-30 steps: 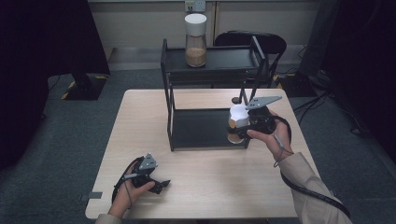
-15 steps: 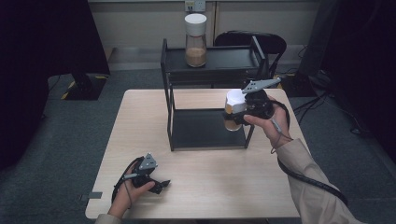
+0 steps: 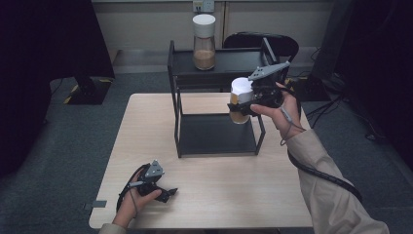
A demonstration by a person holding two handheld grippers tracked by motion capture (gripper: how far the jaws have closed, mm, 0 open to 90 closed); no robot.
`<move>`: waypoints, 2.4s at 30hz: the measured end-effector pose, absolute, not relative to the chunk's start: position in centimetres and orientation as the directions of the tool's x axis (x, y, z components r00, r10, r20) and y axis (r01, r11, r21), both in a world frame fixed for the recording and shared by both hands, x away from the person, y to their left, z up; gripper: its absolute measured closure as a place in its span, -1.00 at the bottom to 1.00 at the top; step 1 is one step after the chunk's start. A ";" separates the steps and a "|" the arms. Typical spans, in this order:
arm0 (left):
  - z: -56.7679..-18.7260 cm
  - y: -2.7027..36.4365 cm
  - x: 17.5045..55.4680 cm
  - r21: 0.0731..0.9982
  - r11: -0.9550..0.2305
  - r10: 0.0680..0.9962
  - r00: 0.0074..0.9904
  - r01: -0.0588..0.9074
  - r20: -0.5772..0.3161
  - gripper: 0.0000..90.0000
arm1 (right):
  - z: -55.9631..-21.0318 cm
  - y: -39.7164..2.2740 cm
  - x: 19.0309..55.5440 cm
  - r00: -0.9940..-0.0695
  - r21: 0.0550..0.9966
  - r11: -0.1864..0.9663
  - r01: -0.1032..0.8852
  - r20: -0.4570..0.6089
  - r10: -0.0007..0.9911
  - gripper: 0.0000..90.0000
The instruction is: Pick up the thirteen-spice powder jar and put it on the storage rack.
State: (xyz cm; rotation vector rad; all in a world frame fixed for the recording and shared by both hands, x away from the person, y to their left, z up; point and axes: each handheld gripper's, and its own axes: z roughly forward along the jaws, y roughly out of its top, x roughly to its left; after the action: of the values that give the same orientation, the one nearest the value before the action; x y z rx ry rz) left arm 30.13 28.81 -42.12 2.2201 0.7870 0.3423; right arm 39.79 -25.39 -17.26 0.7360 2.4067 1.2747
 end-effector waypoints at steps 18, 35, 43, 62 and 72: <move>-42.1 28.8 30.1 0.726 -0.535 0.631 0.776 0.433 0.003 -1.00 | -12.6 -25.1 40.7 -0.802 0.838 0.459 0.295 -0.043 0.595 -0.33; -42.1 28.8 30.1 0.726 -0.535 0.631 0.776 0.433 0.003 -1.00 | -8.4 -24.3 42.1 -0.794 0.834 0.465 0.298 -0.053 0.606 -0.33; -42.1 28.8 30.1 0.726 -0.535 0.631 0.776 0.433 0.003 -1.00 | -6.4 -23.7 42.8 -0.787 0.836 0.461 0.297 -0.059 0.614 -0.33; -42.1 28.9 30.2 0.725 -0.536 0.629 0.777 0.432 0.001 -1.00 | -5.5 -21.7 46.4 -0.739 0.835 0.450 0.316 -0.081 0.669 -0.33; -42.1 28.9 30.2 0.726 -0.535 0.630 0.777 0.433 0.001 -1.00 | -6.6 -21.1 47.9 -0.716 0.829 0.443 0.342 -0.075 0.694 -0.33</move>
State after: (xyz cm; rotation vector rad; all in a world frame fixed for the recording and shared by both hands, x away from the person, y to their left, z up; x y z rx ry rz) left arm 30.15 28.86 -42.14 2.2192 0.7861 0.3389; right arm 47.90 -21.07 -6.64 0.8753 2.2929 1.1804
